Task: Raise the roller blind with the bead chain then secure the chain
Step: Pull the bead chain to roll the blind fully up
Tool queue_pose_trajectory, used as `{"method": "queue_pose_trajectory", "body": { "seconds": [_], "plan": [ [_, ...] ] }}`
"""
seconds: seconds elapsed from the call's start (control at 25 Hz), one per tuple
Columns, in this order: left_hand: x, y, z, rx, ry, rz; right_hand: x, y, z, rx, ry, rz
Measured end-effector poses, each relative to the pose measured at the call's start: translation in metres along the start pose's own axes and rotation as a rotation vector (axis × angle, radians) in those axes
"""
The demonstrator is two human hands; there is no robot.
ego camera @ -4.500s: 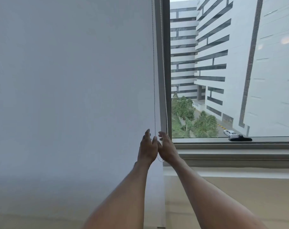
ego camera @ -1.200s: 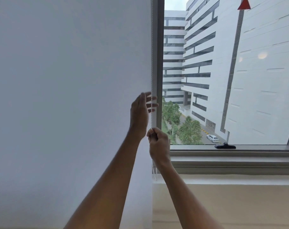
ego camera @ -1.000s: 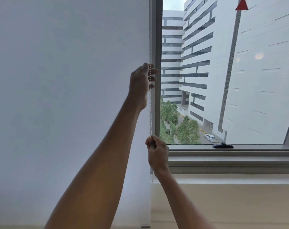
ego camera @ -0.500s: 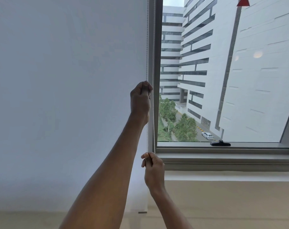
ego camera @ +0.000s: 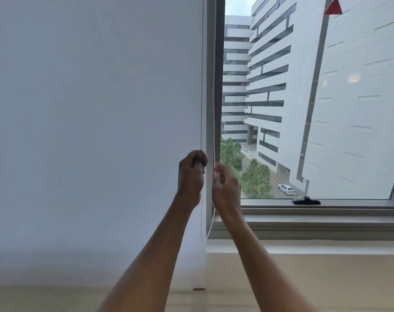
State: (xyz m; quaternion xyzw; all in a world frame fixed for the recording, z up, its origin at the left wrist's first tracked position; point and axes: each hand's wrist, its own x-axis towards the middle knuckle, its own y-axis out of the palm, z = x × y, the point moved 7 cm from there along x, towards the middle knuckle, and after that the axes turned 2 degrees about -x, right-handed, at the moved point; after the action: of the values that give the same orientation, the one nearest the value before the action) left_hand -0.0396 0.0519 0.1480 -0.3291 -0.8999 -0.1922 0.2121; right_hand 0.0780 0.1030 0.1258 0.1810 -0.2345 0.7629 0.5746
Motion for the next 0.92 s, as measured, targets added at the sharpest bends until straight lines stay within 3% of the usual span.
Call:
{"method": "queue_pose_trajectory", "body": {
  "seconds": [0.12, 0.28, 0.36, 0.52, 0.72, 0.92],
  "plan": [
    [-0.014, -0.004, 0.025, 0.012, -0.05, 0.017, 0.045, 0.002, 0.066, 0.077, -0.121, 0.045],
    [-0.032, -0.006, 0.048, 0.072, -0.088, 0.007, 0.09, 0.024, 0.111, 0.284, -0.125, 0.185],
    [-0.039, -0.006, 0.057, 0.076, -0.108, 0.019, 0.1, 0.026, 0.121, 0.275, -0.153, 0.127],
    [-0.054, -0.012, 0.073, 0.111, -0.144, 0.02, 0.092, 0.031, 0.103, 0.225, -0.182, -0.004],
    [-0.082, -0.026, 0.106, 0.142, -0.215, 0.011, 0.066, 0.049, 0.057, 0.216, -0.061, 0.019],
    [-0.095, -0.037, 0.127, 0.23, -0.296, 0.035, 0.045, 0.056, 0.032, 0.193, -0.055, 0.063]
  ]
}}
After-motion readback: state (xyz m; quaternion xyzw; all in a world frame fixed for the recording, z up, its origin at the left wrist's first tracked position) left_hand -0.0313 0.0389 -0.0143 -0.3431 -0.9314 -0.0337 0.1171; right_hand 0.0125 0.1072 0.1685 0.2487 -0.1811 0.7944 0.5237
